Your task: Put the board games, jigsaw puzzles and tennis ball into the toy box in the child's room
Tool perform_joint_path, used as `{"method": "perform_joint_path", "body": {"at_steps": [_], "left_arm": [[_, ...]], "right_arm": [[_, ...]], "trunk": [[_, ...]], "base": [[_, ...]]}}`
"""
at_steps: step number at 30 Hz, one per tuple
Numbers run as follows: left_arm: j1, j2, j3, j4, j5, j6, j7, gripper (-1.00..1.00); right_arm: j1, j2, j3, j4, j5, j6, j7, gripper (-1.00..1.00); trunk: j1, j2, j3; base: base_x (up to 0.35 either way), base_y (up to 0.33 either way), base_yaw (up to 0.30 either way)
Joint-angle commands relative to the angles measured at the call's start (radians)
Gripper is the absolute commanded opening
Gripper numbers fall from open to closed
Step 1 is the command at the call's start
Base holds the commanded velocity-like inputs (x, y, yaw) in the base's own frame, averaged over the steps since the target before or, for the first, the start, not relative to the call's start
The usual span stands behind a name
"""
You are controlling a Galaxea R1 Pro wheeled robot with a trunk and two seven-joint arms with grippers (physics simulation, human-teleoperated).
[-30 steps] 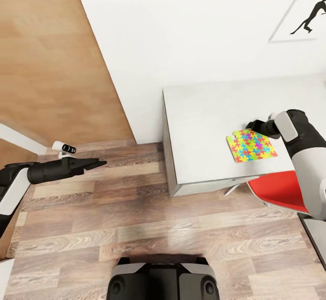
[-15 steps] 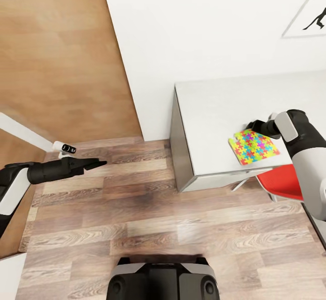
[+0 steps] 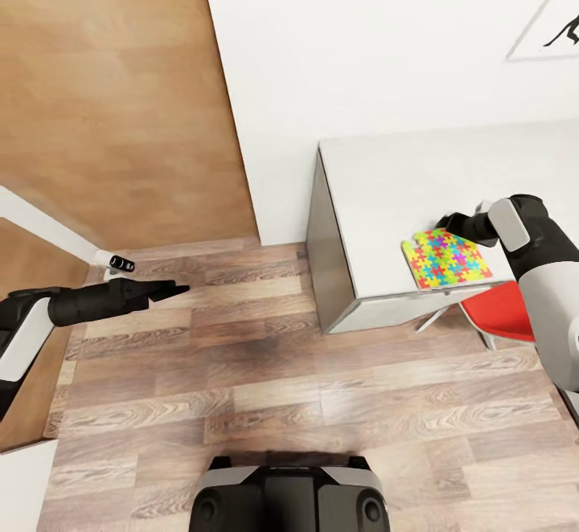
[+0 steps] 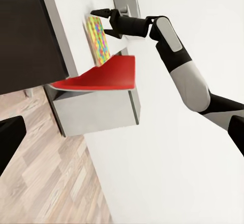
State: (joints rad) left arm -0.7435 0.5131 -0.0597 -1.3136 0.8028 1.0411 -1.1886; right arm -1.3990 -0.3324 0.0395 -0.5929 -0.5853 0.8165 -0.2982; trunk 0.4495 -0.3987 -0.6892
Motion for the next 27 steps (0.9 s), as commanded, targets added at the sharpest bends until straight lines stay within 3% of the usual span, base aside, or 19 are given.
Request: {"method": "perform_joint_path", "body": {"at_steps": [1, 10, 27], "left_arm": [[-0.001, 0.001, -0.002, 0.001, 0.003, 0.006, -0.002, 1.00], [-0.001, 0.002, -0.003, 0.001, 0.003, 0.006, -0.002, 1.00], [-0.001, 0.001, -0.002, 0.001, 0.003, 0.006, -0.002, 1.00]], "right_arm": [[0.000, 0.000, 0.005, 0.035, -0.021, 0.002, -0.008, 1.00], [0.000, 0.000, 0.005, 0.035, -0.021, 0.003, -0.008, 1.00], [0.000, 0.000, 0.005, 0.035, -0.019, 0.004, -0.007, 1.00]], "trunk": [[0.000, -0.001, -0.001], [0.000, -0.001, -0.001], [0.000, -0.001, -0.001]], "base": [[-0.124, 0.070, 0.000], [-0.122, 0.102, 0.000], [-0.018, 0.054, 0.000]]}}
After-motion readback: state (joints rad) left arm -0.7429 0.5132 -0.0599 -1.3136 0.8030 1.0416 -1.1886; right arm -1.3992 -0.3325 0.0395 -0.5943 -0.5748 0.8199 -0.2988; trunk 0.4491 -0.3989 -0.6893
